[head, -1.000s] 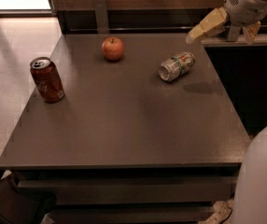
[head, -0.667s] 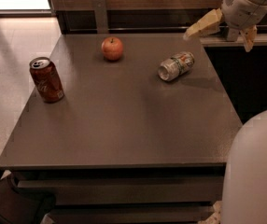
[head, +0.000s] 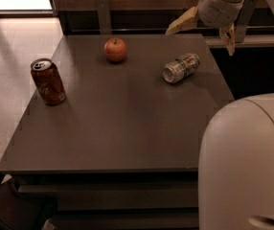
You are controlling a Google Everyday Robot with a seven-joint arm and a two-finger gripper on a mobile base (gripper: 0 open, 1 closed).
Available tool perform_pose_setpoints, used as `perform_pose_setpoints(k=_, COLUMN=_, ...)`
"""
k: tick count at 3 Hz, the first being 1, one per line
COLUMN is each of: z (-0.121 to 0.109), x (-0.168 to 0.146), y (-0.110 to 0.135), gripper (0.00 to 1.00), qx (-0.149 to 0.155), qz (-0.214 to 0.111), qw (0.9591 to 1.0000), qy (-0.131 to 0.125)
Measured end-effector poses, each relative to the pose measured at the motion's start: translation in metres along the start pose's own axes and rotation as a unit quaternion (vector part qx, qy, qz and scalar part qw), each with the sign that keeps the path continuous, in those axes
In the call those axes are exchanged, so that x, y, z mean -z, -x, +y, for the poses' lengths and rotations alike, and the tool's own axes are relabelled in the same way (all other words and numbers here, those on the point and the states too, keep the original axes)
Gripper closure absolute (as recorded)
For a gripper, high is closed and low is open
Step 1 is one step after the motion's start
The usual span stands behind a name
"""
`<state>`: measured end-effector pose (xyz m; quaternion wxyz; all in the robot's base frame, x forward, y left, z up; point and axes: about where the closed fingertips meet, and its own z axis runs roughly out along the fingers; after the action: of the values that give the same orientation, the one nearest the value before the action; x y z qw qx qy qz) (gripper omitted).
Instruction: Place 7up can upright
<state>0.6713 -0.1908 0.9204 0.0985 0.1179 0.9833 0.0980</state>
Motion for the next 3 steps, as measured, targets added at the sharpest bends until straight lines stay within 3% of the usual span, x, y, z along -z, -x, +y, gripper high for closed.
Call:
perform_pose_setpoints(k=1, z=0.0322, x=-0.0198, y=0.0057, gripper=0.00, qx=-0.033, qz=0.008, qw=0.9994, qy=-0.003)
perform_pose_setpoints(k=2, z=0.0344, x=-0.0281, y=0.0040, gripper=0.00, qx=-0.085, qz=0.009, qw=0.9963, qy=-0.004)
perform_pose_setpoints(k=3, z=0.0356, x=-0.0298, y=0.0058, gripper=0.00, qx=-0.082, qz=0.007, qw=0.9966, qy=-0.002)
